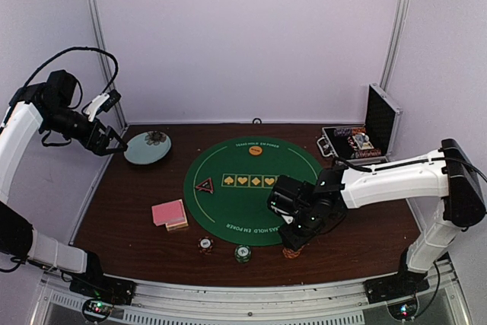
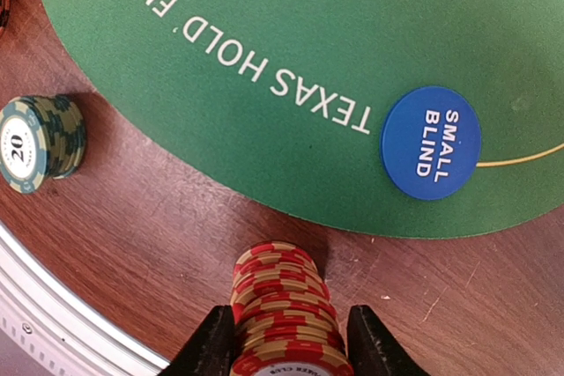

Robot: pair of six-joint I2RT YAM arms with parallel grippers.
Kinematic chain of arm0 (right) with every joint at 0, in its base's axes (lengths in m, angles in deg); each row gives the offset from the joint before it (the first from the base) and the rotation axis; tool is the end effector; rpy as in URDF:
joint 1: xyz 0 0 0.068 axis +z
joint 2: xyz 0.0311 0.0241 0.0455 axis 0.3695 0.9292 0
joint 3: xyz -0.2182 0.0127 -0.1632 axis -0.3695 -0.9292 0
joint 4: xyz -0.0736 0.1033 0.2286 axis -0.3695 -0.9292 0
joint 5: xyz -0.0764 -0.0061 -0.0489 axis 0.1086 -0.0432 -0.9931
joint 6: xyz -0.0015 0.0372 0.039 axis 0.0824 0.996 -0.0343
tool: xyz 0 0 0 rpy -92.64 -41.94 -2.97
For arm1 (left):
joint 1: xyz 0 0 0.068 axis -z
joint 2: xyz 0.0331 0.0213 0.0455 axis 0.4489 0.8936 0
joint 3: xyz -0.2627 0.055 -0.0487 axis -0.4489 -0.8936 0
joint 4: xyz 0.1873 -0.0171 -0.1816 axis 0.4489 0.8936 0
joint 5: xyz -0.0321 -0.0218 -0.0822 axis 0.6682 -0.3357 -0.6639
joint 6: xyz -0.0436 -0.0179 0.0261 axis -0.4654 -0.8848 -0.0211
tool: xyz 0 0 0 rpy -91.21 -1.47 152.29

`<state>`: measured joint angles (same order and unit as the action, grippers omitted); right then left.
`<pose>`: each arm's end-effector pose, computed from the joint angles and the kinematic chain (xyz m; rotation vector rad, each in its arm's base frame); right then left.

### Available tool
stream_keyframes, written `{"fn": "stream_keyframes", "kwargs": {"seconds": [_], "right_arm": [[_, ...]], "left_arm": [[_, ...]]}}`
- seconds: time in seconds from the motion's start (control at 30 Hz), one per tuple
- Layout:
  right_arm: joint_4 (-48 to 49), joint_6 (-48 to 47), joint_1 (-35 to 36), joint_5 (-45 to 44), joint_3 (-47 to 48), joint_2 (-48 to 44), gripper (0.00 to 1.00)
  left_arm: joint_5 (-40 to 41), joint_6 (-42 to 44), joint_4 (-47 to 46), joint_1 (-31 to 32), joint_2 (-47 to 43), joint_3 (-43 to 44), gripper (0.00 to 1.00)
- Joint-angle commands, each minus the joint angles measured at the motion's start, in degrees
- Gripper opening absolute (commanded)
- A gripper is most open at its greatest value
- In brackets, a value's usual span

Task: Distribute texas hold em gaming equipment

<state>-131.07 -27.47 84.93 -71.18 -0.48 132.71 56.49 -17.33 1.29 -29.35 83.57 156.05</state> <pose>0.1360 0.2719 0.1909 -0.9379 2.8480 0.2641 0.2205 -0.0085 0.3875 0.6153 2.3993 -0.5445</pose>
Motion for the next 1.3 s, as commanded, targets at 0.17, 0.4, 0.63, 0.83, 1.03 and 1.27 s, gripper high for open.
{"fn": "stream_keyframes", "kwargs": {"seconds": [0.17,0.4,0.63,0.83,1.03,1.27], "right_arm": [[-2.5,-0.4,-0.3,-0.4,2.2,-1.4,0.35],[-4.9,-0.8,-0.2,-0.1,4.8,-1.7,0.32],[-7.0,-1.0,-0.2,-0.4,8.4,-1.3,0.22],[-9.9,-2.3,-3.0,-0.8,17.3,1.4,0.17],[-12.6,-6.1,-10.1,-3.0,31.7,9.9,0.13],[-11.4,-10.4,-19.9,-3.7,50.2,25.5,0.11]], "left_arm": [[-0.4,0.1,-1.3,-0.2,-1.2,1.2,0.98],[-0.5,0.2,-1.3,-0.1,-1.4,1.0,0.98],[-0.6,0.6,-1.4,-0.1,-1.3,0.9,0.98],[-0.2,0.7,-1.4,-0.2,-1.1,0.3,0.98],[-0.1,0.7,-1.6,-0.1,-1.5,0.2,0.98],[-0.5,0.6,-1.8,-0.1,-1.4,0.0,0.97]]}}
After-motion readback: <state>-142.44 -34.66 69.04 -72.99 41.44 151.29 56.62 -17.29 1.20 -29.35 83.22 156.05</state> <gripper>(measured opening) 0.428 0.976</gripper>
